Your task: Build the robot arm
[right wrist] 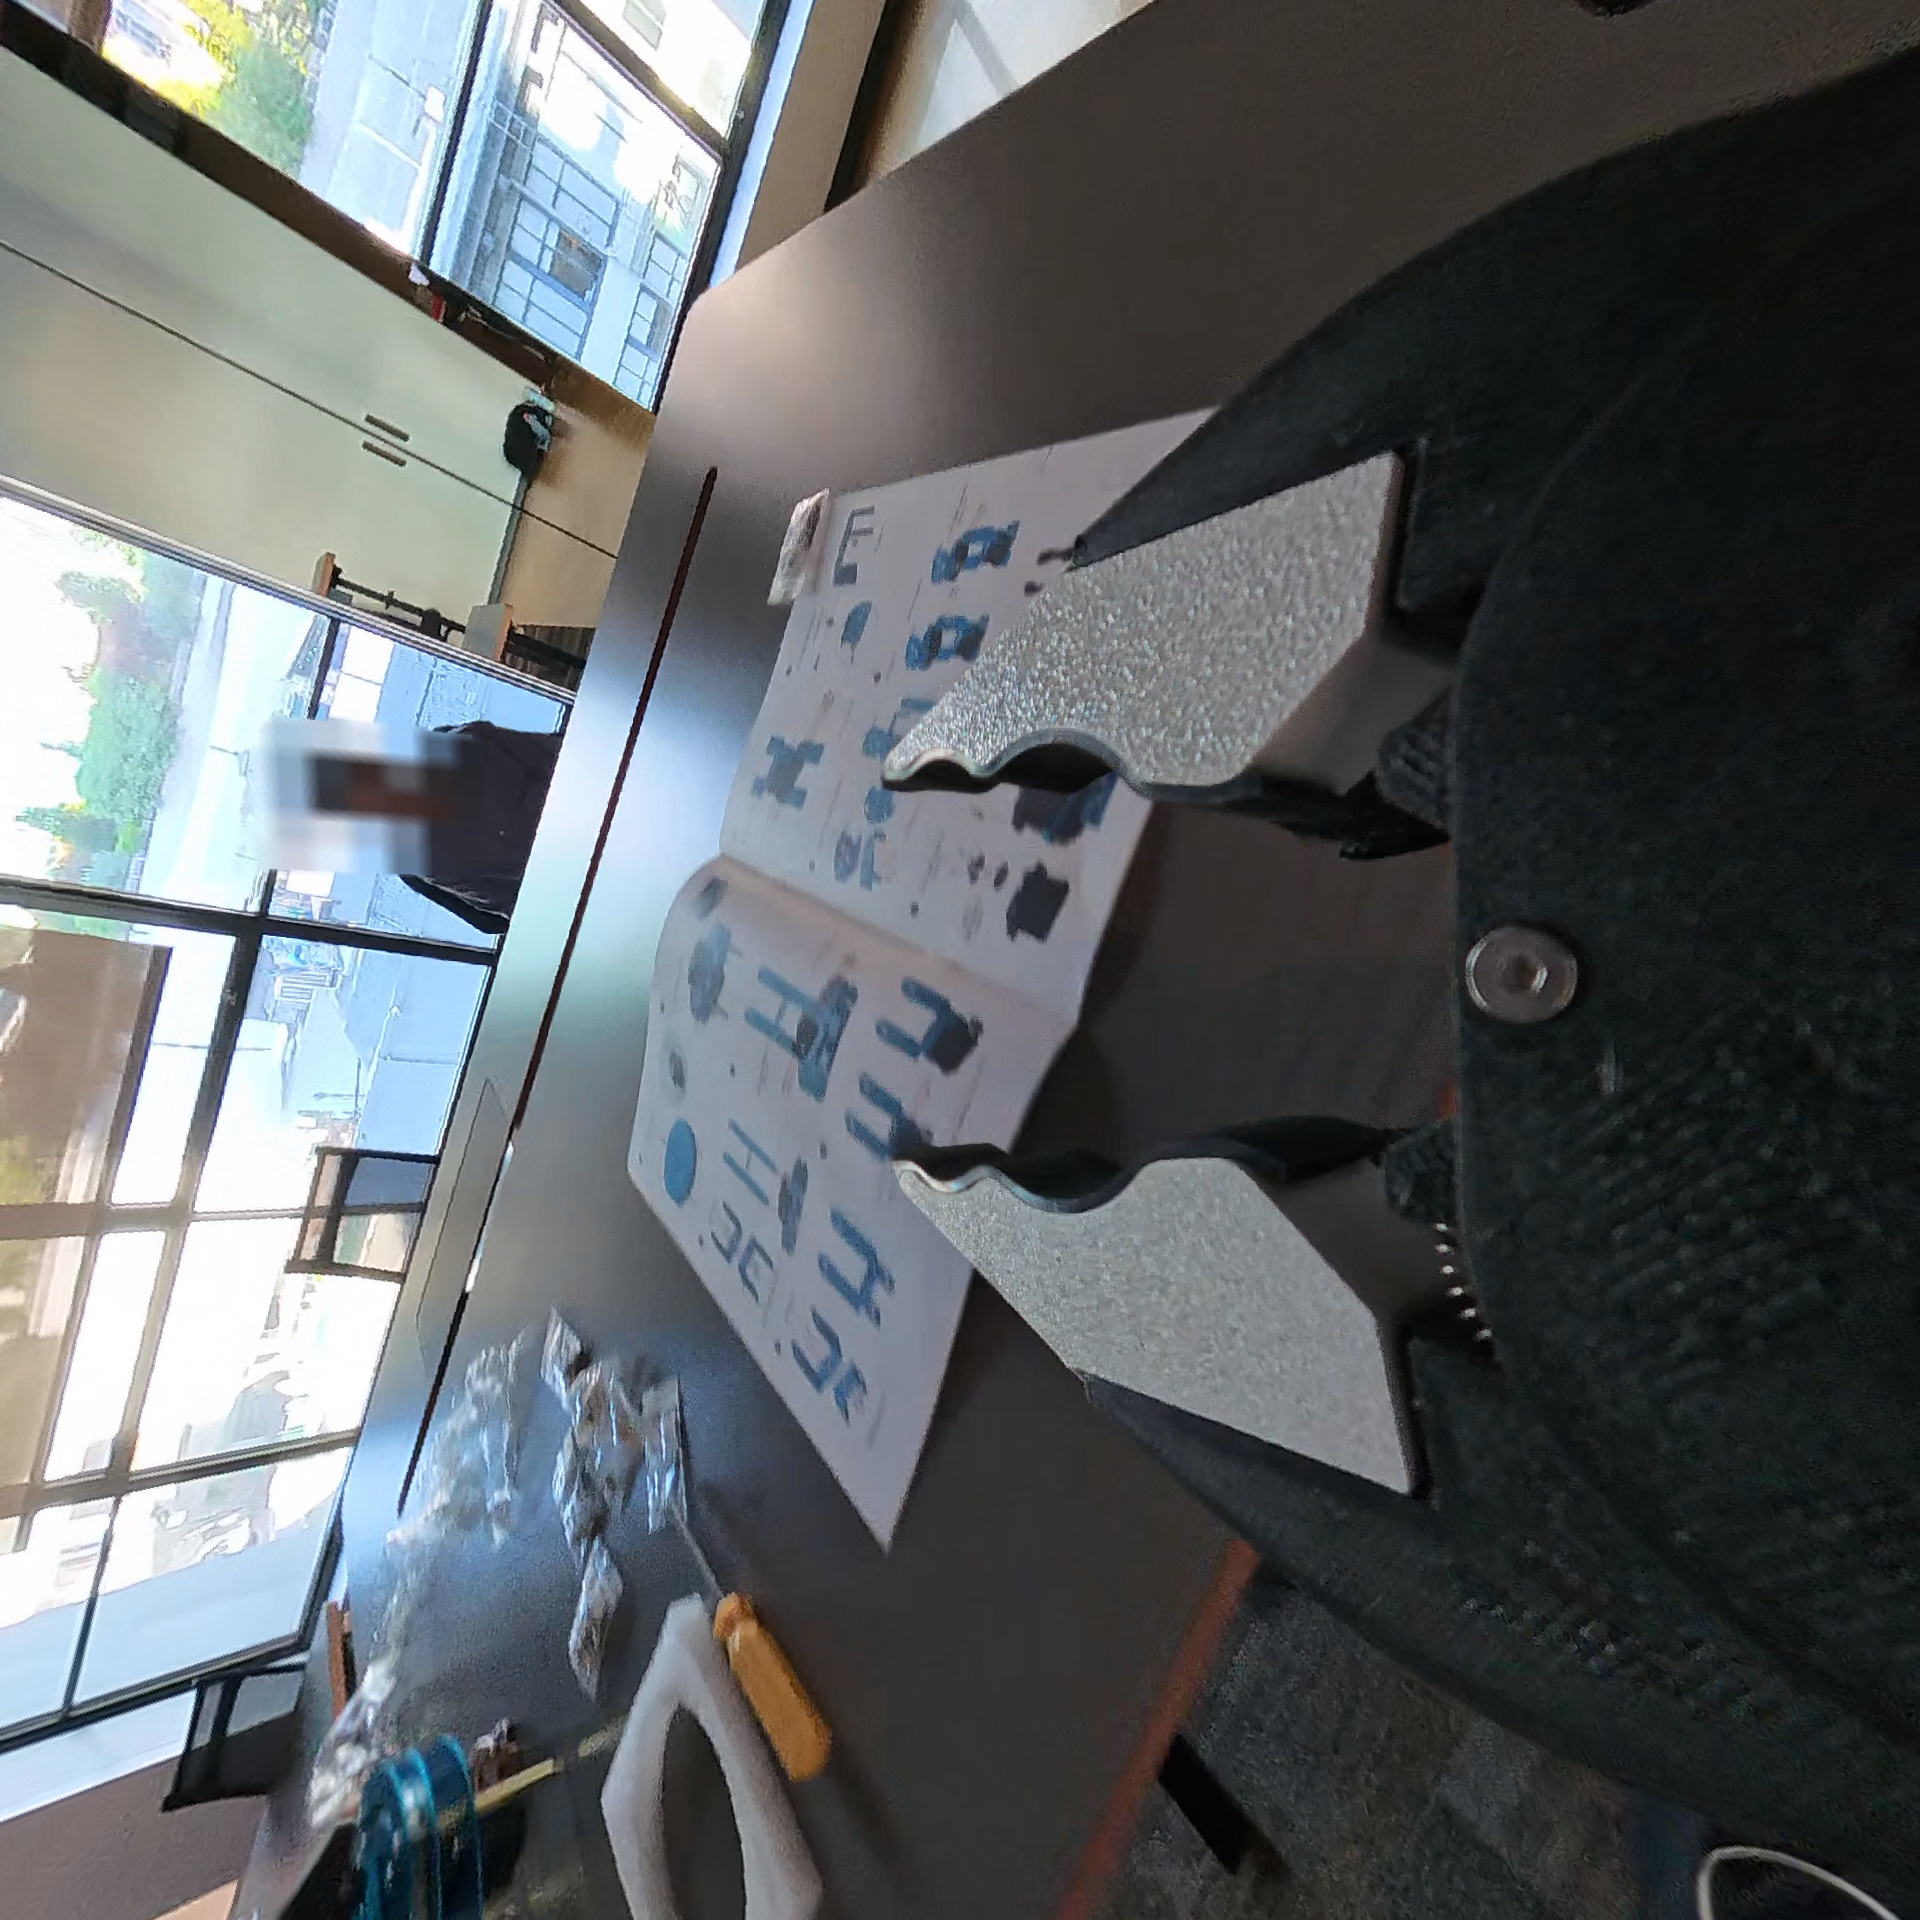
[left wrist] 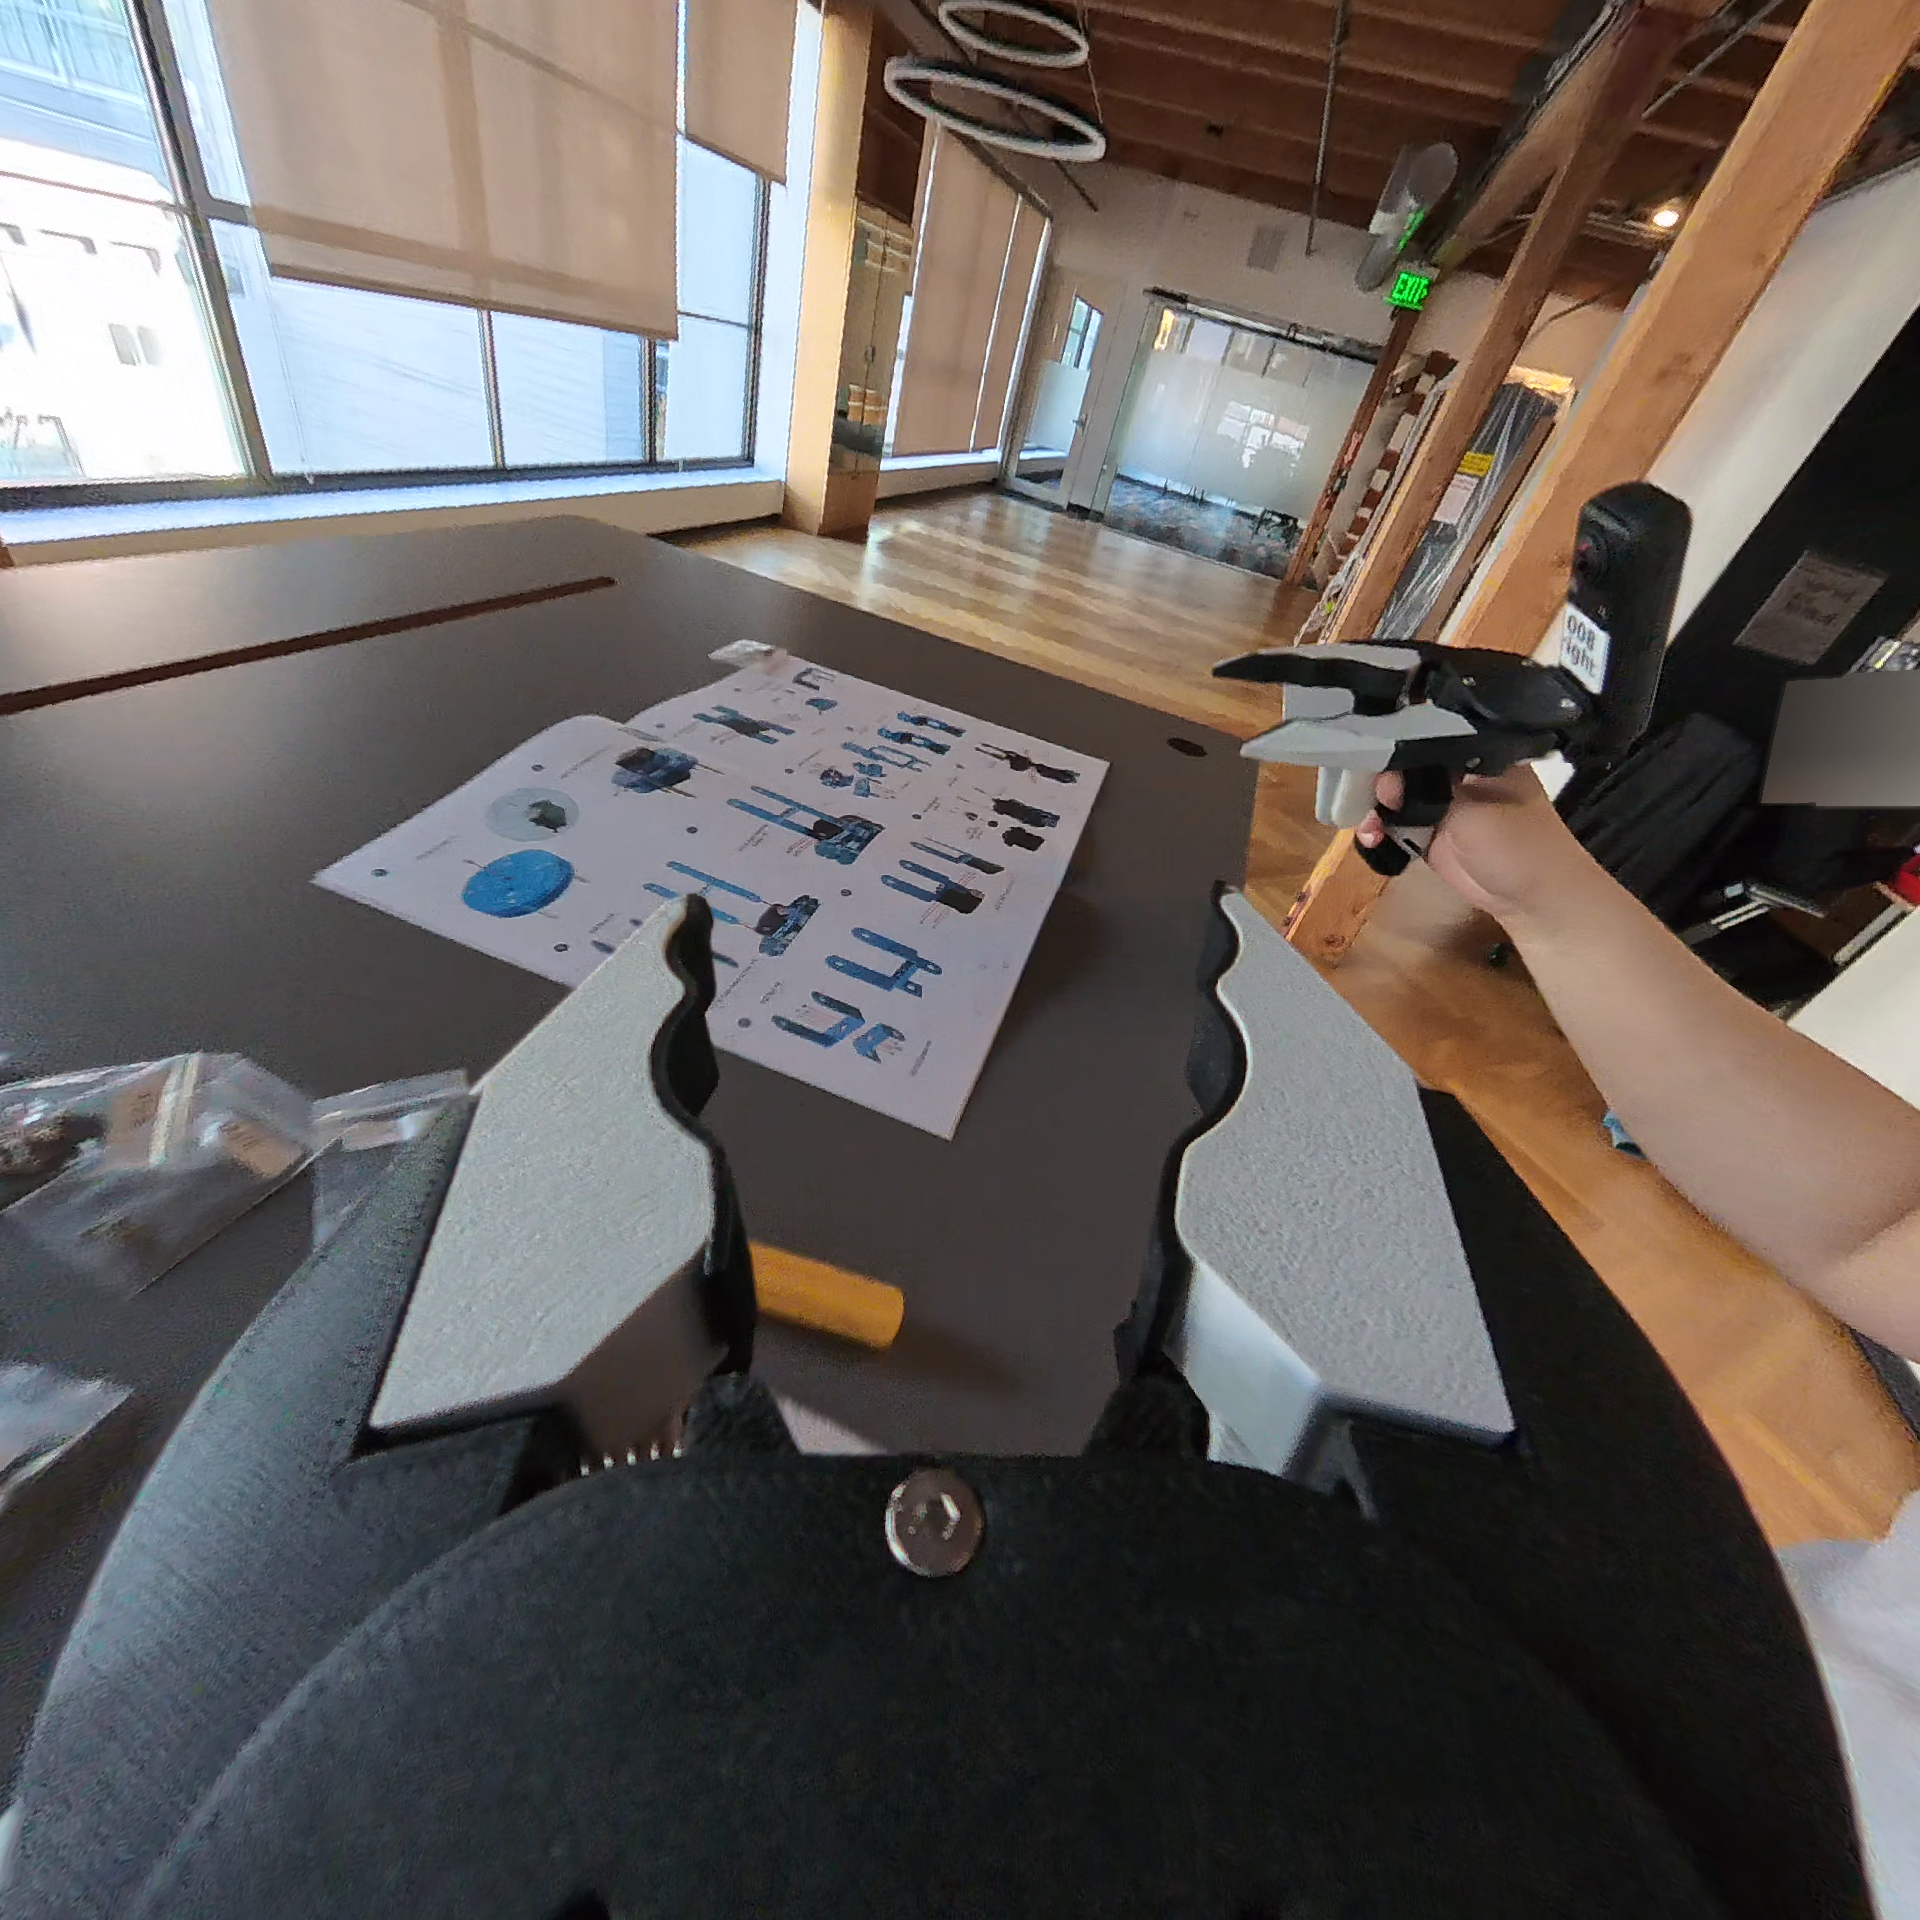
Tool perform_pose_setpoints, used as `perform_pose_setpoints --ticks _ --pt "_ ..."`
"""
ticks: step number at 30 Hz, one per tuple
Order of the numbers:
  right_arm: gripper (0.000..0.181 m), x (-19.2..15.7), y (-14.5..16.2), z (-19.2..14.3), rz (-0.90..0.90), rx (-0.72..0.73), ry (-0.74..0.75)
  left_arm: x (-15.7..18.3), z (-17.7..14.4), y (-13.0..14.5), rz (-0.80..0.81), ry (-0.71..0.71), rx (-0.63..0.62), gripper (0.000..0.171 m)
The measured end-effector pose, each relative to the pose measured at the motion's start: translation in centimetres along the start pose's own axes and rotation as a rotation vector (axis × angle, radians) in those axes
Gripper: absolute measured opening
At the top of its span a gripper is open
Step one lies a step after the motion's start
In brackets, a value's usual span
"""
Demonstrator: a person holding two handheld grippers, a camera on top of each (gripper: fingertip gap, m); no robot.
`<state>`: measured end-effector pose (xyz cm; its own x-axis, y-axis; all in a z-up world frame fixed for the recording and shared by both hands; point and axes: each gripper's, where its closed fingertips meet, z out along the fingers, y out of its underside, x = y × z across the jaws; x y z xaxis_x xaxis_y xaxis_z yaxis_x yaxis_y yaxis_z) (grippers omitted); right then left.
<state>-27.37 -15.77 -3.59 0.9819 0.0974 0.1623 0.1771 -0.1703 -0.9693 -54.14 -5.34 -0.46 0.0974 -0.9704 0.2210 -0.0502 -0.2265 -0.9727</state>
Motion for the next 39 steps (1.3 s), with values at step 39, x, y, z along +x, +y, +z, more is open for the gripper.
perform_pose_setpoints --ticks 39 --pt "0.046 15.9 2.3 24.1 -0.265 0.028 -0.335 -19.1 11.5 -5.4 0.16 -0.72 0.044 0.075"
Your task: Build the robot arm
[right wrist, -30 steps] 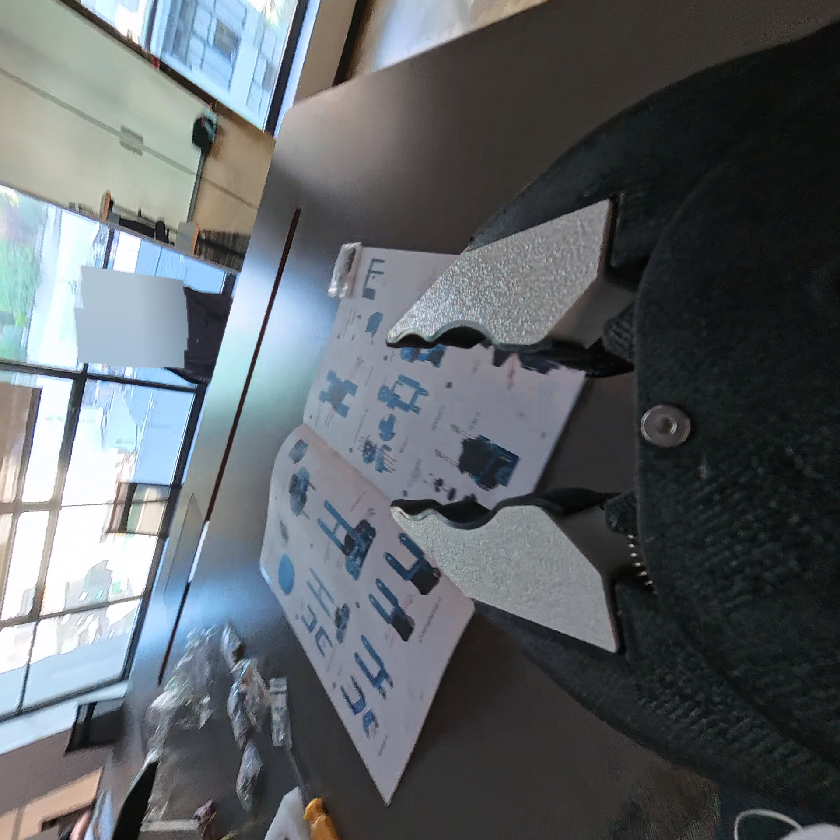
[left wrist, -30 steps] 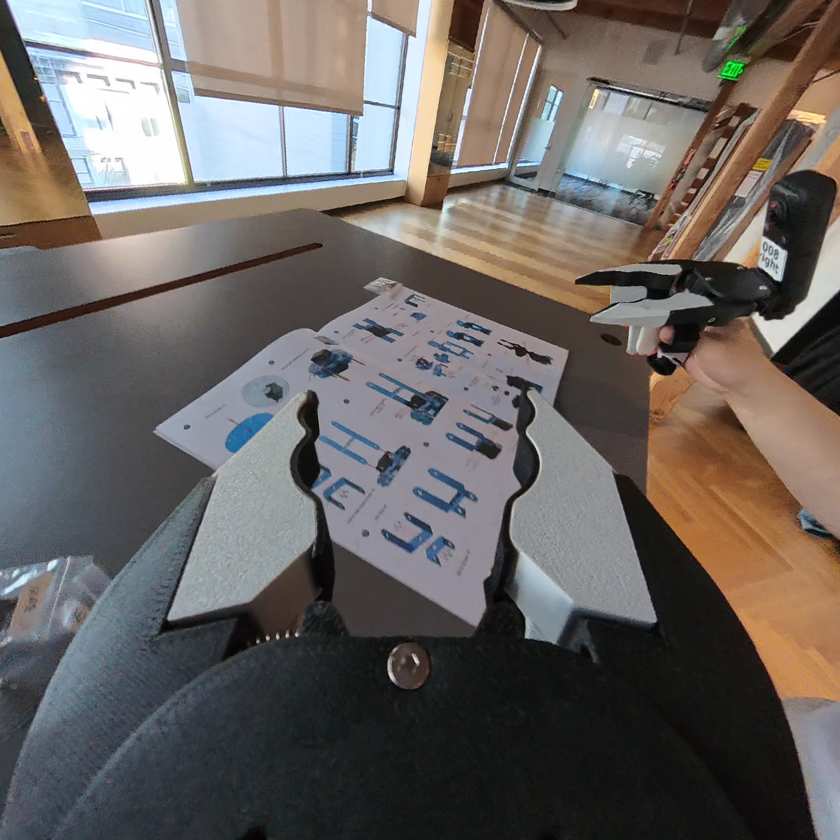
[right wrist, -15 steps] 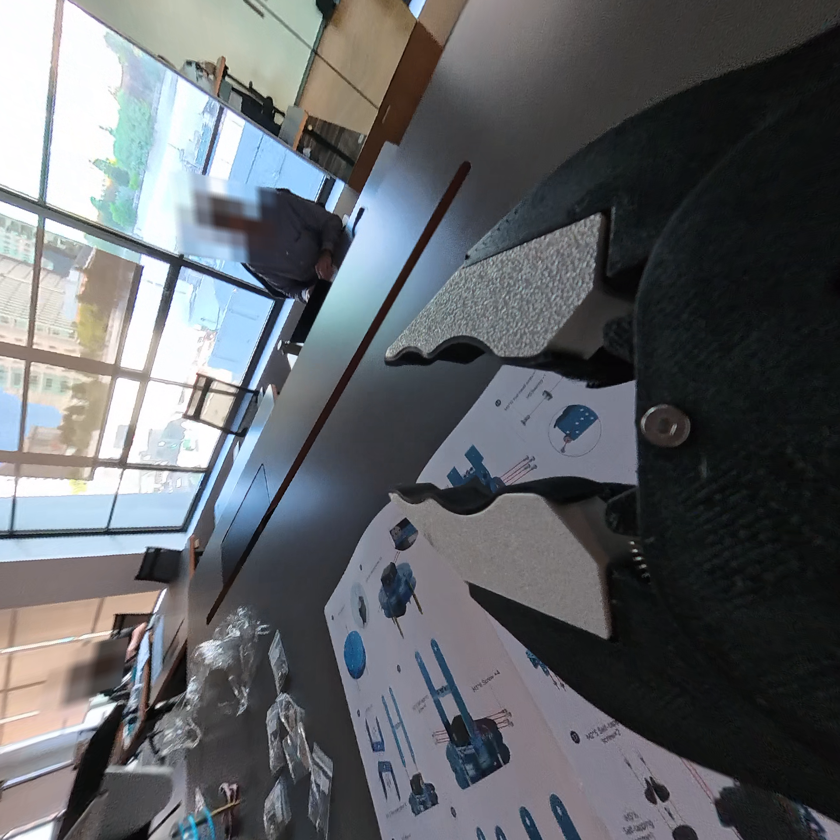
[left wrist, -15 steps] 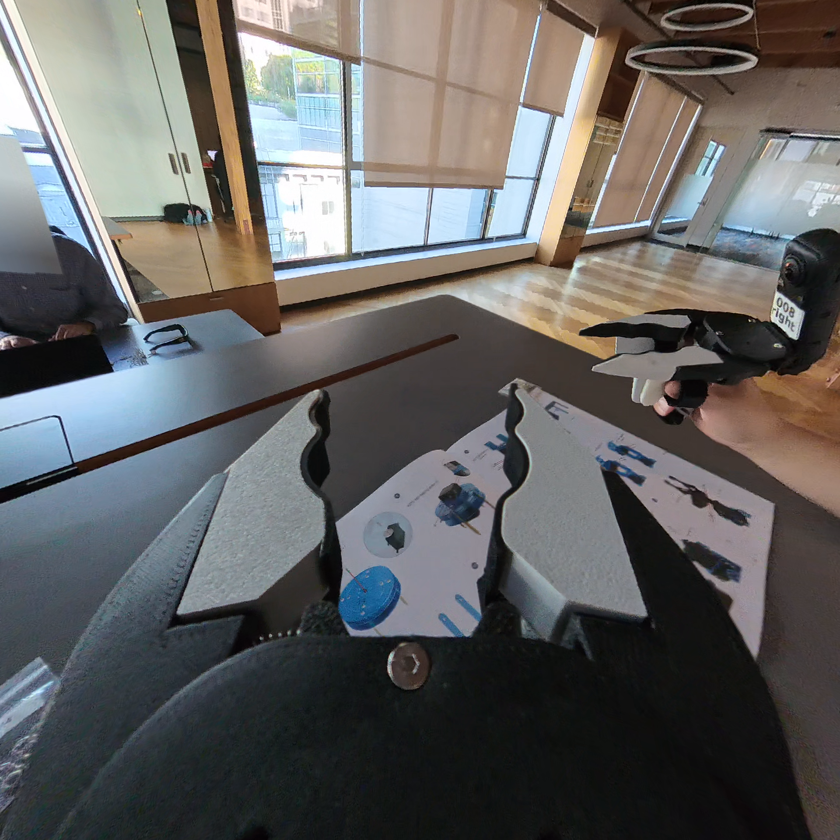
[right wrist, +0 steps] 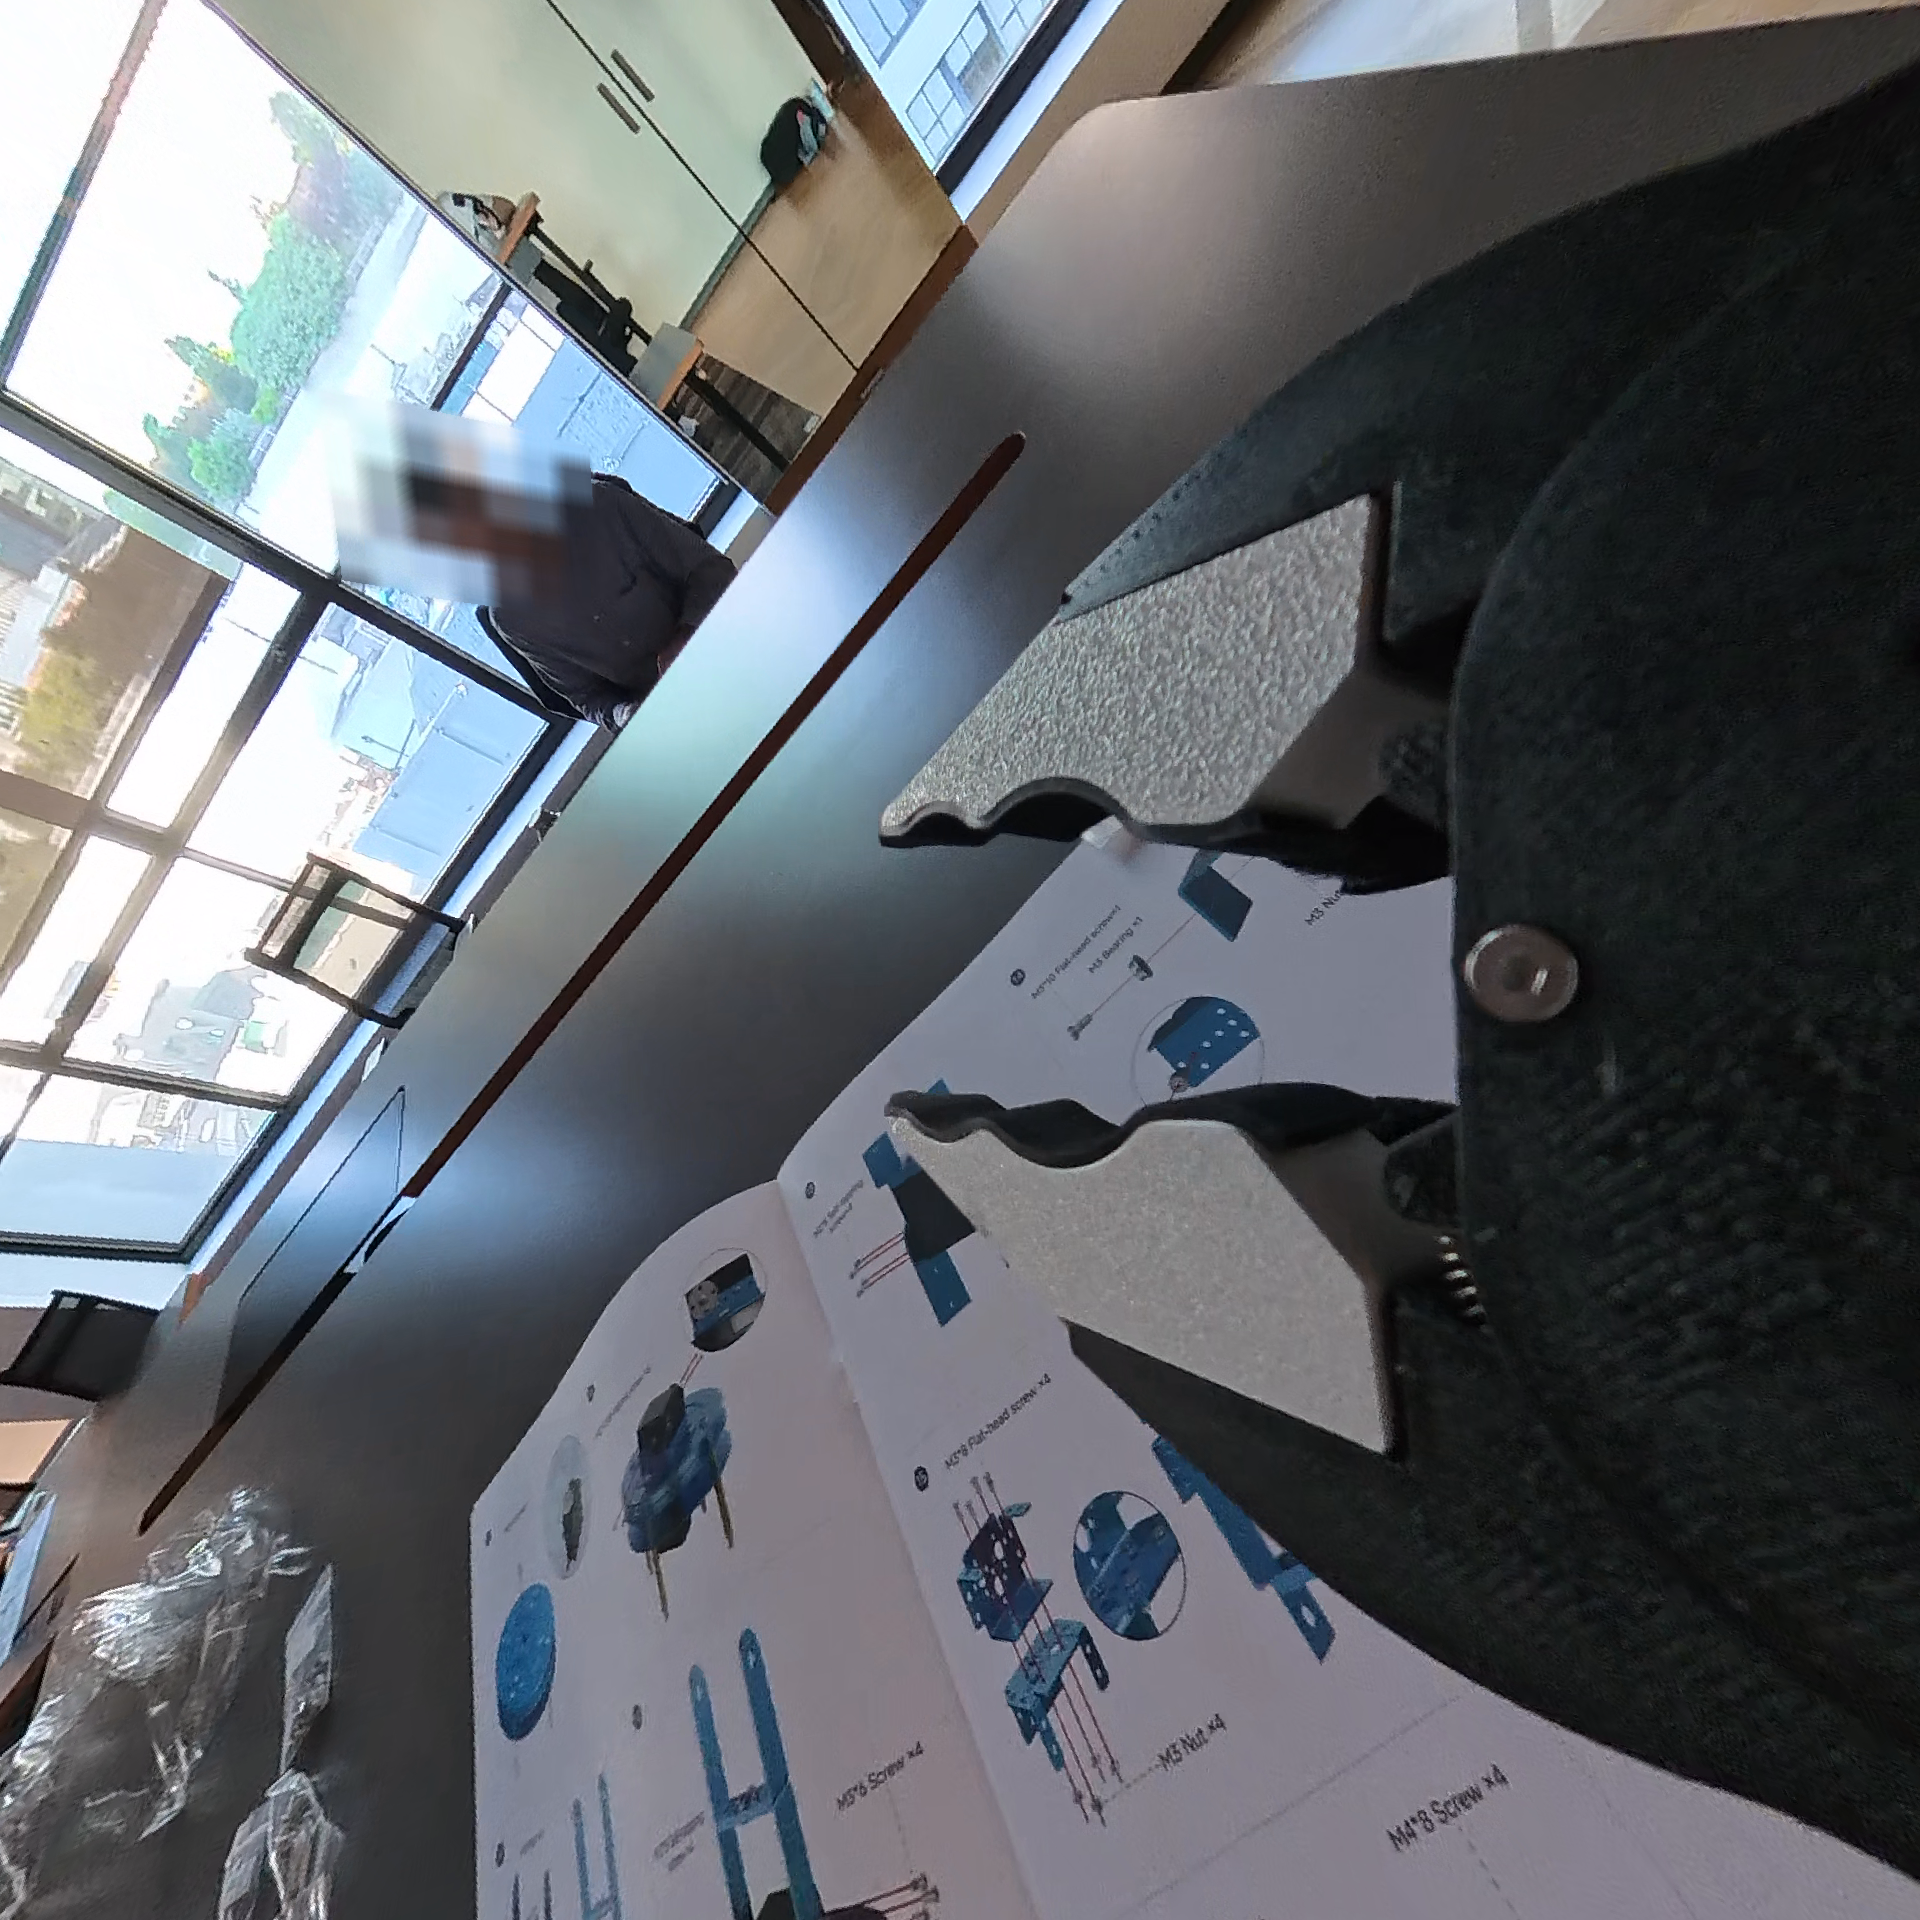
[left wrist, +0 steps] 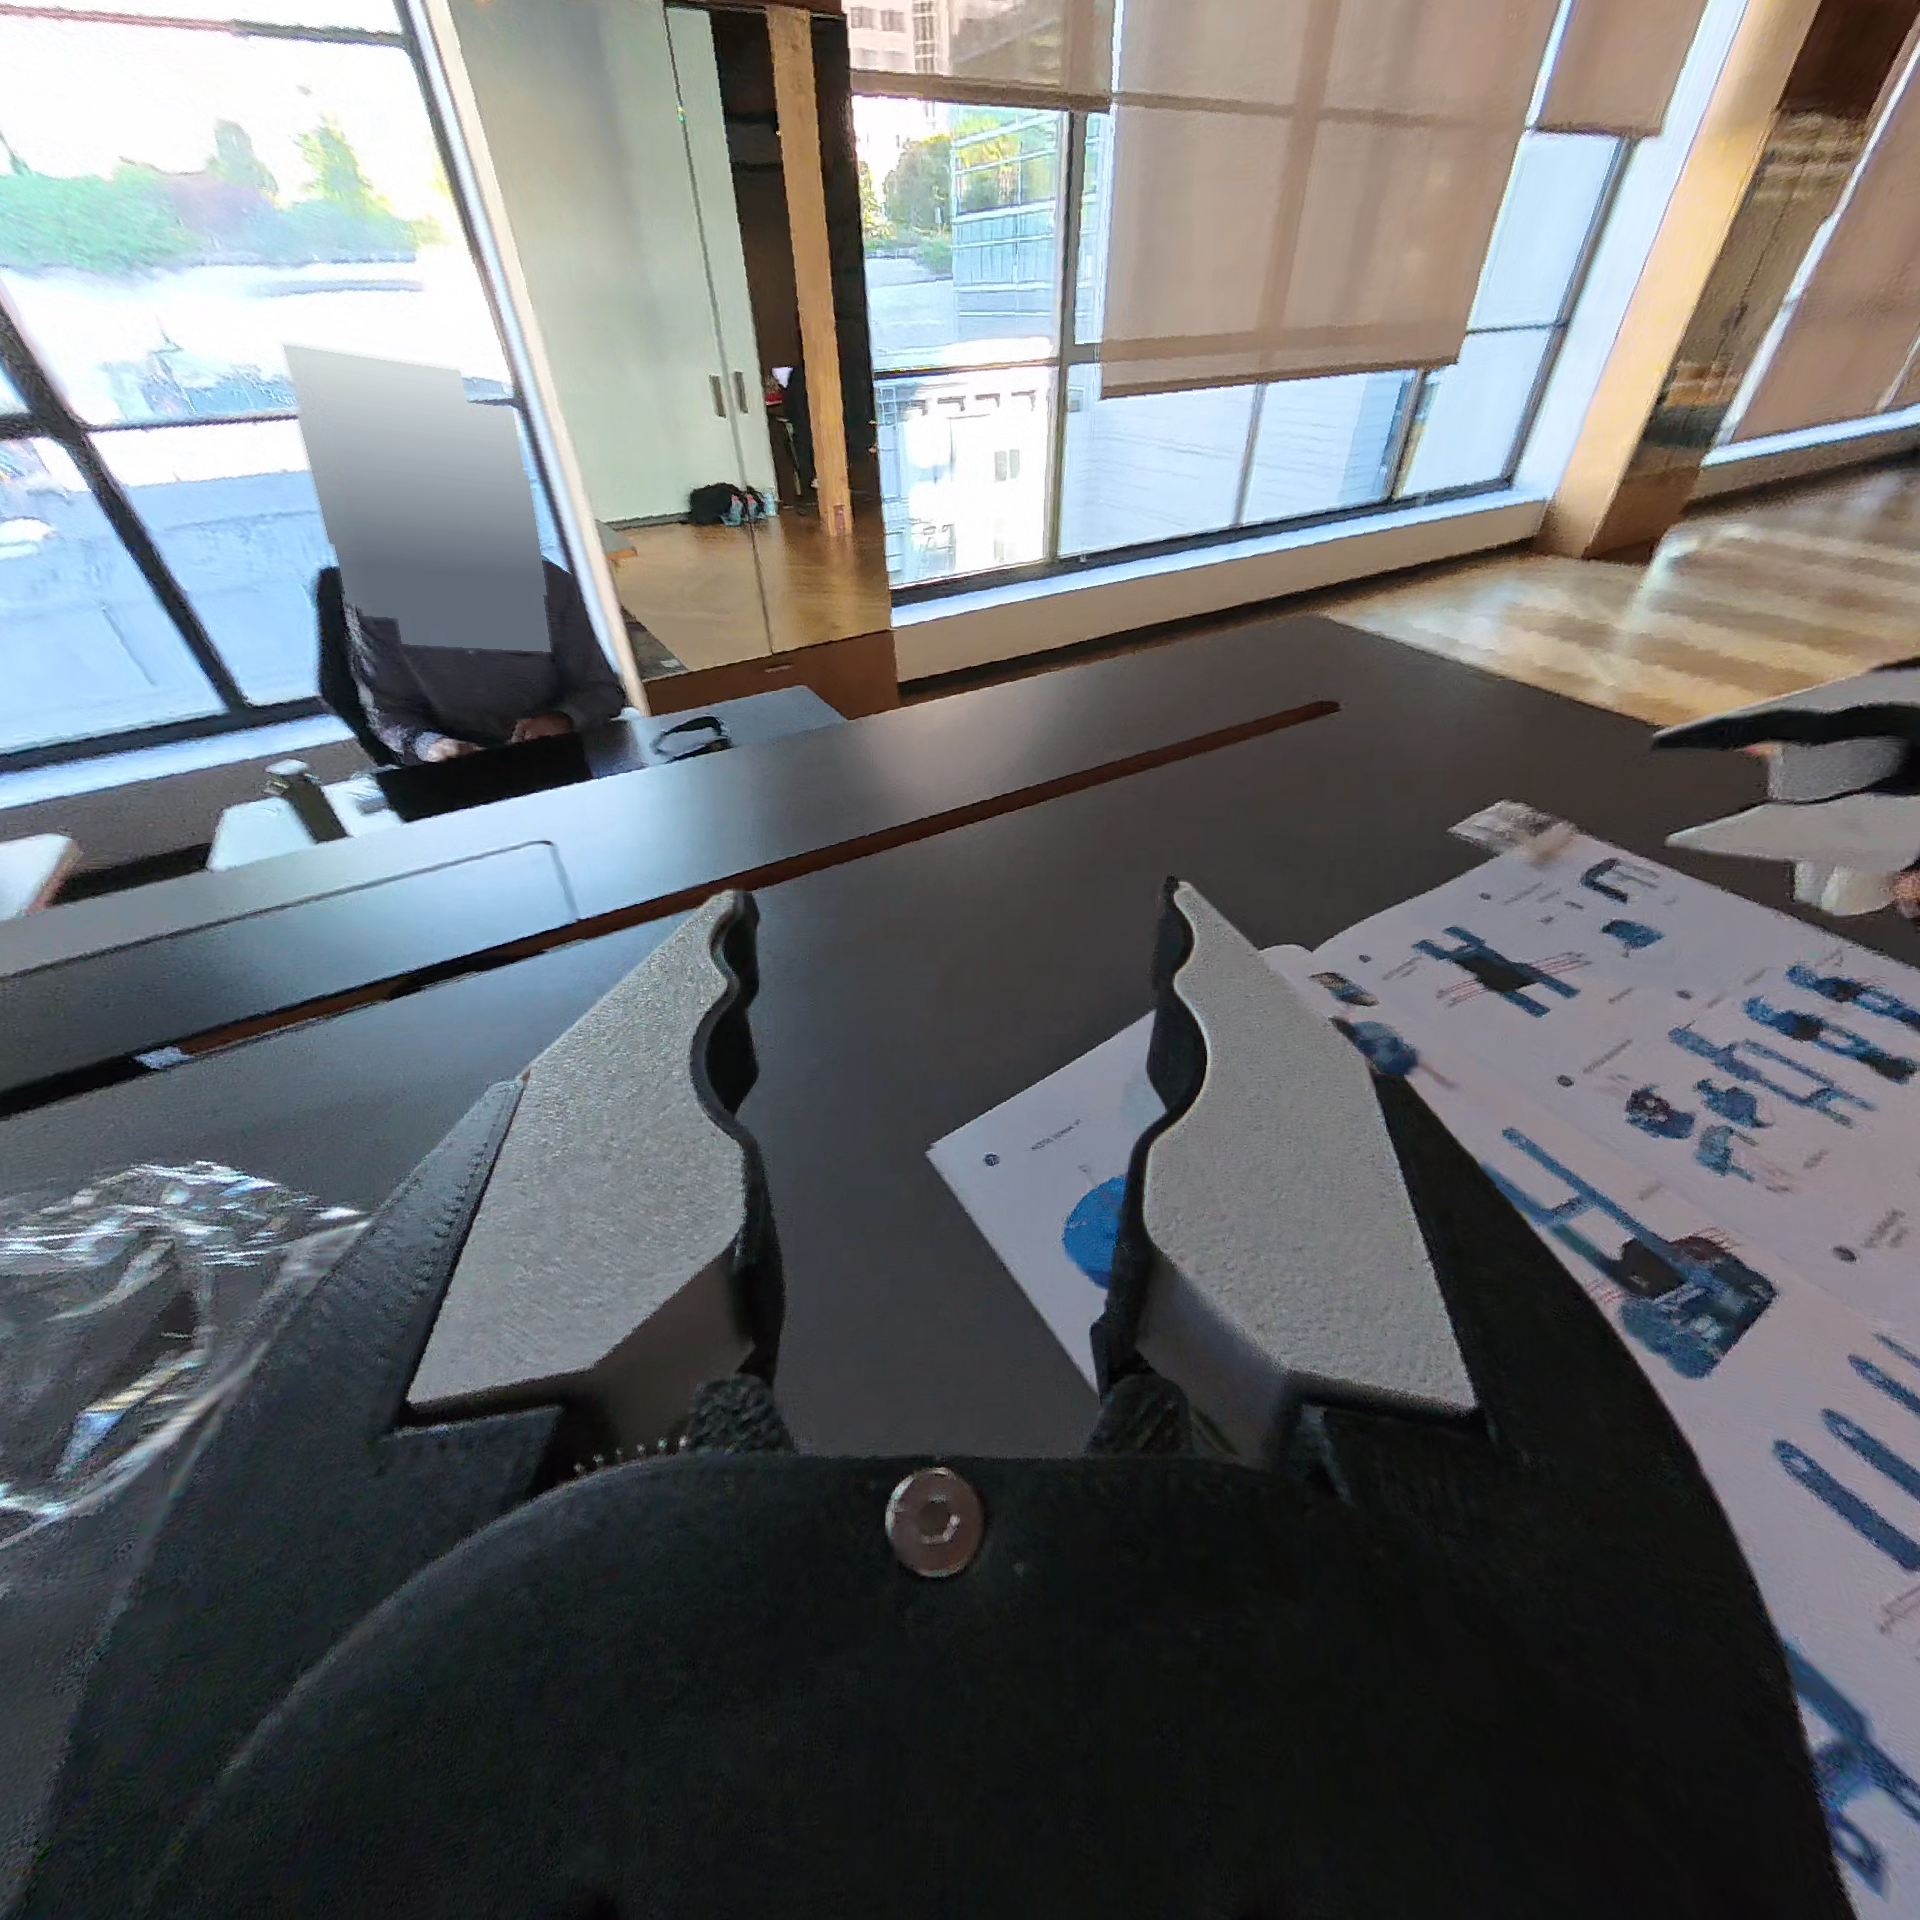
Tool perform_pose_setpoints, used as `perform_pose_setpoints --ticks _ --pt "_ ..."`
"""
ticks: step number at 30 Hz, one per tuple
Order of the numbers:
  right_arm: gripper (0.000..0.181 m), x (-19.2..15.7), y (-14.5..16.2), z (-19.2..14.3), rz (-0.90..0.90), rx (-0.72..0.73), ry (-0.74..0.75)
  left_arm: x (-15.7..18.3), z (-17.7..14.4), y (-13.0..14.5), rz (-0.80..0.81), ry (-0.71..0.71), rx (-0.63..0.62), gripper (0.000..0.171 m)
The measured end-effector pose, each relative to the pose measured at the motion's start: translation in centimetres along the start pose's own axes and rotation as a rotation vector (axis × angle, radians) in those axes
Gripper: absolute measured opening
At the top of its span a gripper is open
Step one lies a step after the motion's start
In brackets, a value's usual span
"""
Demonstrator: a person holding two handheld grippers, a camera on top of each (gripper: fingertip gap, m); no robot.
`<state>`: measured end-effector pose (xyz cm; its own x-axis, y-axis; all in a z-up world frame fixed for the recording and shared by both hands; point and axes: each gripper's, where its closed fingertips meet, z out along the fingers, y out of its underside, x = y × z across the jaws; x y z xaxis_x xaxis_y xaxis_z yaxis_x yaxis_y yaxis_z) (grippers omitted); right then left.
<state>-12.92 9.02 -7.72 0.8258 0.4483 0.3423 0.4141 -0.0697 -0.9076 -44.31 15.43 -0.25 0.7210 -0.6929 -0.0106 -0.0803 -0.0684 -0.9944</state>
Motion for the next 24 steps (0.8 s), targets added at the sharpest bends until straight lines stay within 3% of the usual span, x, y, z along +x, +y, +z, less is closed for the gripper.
perform_pose_setpoints --ticks 5,9,14,19,24 --pt "0.046 0.7 0.2 -0.4 -0.055 0.016 0.021 0.0 0.6 0.8 0.001 0.009 -0.016 0.073" --pt "0.046 1.3 0.3 -0.9 -0.03 0.031 0.017 -0.4 1.2 2.6 -0.022 0.004 -0.102 0.074" --pt "0.046 1.8 0.6 -1.0 0.025 0.027 0.017 -1.1 0.9 2.6 -0.012 -0.025 -0.115 0.074" --pt "0.046 1.7 1.1 -0.8 -0.029 -0.018 0.04 -3.0 0.4 3.4 -0.127 -0.068 -0.152 0.073" --pt "0.045 5.5 3.8 -1.0 0.026 -0.196 0.243 -6.1 -0.6 5.0 -0.051 -0.273 -0.275 0.071"
